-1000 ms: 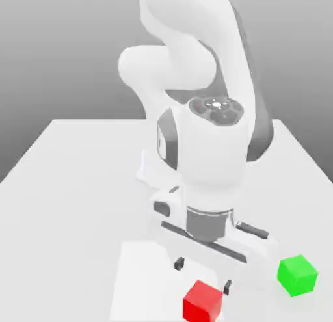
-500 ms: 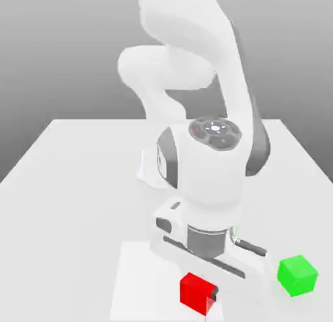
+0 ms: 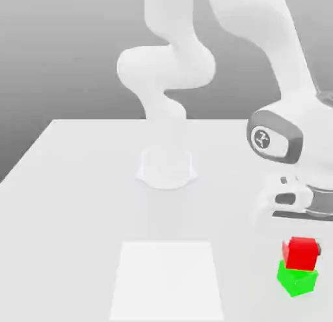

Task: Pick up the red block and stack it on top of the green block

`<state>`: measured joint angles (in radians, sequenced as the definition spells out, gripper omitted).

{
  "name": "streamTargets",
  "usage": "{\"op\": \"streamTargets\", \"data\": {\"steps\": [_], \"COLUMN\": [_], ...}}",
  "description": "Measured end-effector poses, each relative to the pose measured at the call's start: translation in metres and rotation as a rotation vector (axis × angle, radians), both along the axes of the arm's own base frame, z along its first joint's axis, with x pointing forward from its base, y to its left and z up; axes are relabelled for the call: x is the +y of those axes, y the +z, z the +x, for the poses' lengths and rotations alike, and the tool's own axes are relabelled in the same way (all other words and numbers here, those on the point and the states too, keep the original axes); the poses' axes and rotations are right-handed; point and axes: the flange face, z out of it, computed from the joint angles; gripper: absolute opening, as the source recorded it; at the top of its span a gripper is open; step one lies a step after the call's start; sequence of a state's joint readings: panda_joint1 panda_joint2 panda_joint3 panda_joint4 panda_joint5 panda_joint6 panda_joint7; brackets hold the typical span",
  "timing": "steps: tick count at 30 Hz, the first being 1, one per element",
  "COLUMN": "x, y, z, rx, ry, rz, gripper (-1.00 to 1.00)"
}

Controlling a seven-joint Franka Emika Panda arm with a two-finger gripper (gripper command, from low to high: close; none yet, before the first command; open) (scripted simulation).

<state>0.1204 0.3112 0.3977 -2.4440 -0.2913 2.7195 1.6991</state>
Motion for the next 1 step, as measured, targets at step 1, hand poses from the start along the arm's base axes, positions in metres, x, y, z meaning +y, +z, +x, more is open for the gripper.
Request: {"op": "streamTargets", "data": {"steps": [1], "x": [0.0000], "y": [0.0000], "z": [0.0000], "rx": [0.000], "ry": [0.000], "rz": [0.000], "gripper": [1.00]}}
